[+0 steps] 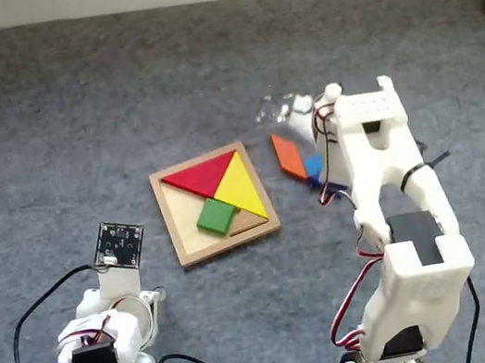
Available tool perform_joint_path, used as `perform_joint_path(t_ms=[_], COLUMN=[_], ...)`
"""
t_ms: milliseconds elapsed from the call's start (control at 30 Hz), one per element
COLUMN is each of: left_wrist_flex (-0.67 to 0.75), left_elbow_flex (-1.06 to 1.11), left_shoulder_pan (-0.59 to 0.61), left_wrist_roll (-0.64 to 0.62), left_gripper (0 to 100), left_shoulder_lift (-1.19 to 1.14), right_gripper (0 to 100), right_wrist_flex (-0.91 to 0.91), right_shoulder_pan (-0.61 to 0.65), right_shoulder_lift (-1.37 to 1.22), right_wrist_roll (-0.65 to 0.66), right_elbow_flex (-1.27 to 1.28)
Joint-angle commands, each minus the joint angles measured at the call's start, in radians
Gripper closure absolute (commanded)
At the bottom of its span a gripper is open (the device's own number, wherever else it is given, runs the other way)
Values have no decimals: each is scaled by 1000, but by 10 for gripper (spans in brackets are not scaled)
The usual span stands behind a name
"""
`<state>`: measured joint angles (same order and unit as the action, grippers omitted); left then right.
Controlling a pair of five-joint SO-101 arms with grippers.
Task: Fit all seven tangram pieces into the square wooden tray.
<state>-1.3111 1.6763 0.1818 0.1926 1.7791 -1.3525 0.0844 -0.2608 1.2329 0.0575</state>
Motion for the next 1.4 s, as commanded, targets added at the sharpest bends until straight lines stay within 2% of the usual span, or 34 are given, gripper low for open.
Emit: perform_joint_path(t_ms=[0, 167, 433, 667, 800, 1000, 1200, 1367], left_wrist_flex=[-6, -6, -6, -6, -6, -6, -6, -6], left_elbow_flex=[19, 19, 19, 19, 19, 19, 19, 19], left_shoulder_pan=[5, 5, 5, 5, 5, 5, 5, 5], left_wrist_roll=[-6, -6, -6, -6, -6, -6, -6, -6], left_gripper=[786, 786, 786, 786, 786, 786, 786, 786], left_shoulder_lift=[42, 42, 42, 42, 42, 42, 42, 42], right_gripper=[616, 616, 623, 830, 882, 890, 890, 890], right_wrist_flex=[-2, 24, 76, 82, 73, 73, 71, -5], right_shoulder_pan=[-12, -7, -30, -67, -77, -77, -68, -10], right_shoulder_lift=[18, -5, -189, -191, -189, -163, 35, 171], right_wrist_roll=[91, 103, 103, 104, 98, -68, -221, -327], right_elbow_flex=[22, 64, 54, 54, 54, 54, 68, 120])
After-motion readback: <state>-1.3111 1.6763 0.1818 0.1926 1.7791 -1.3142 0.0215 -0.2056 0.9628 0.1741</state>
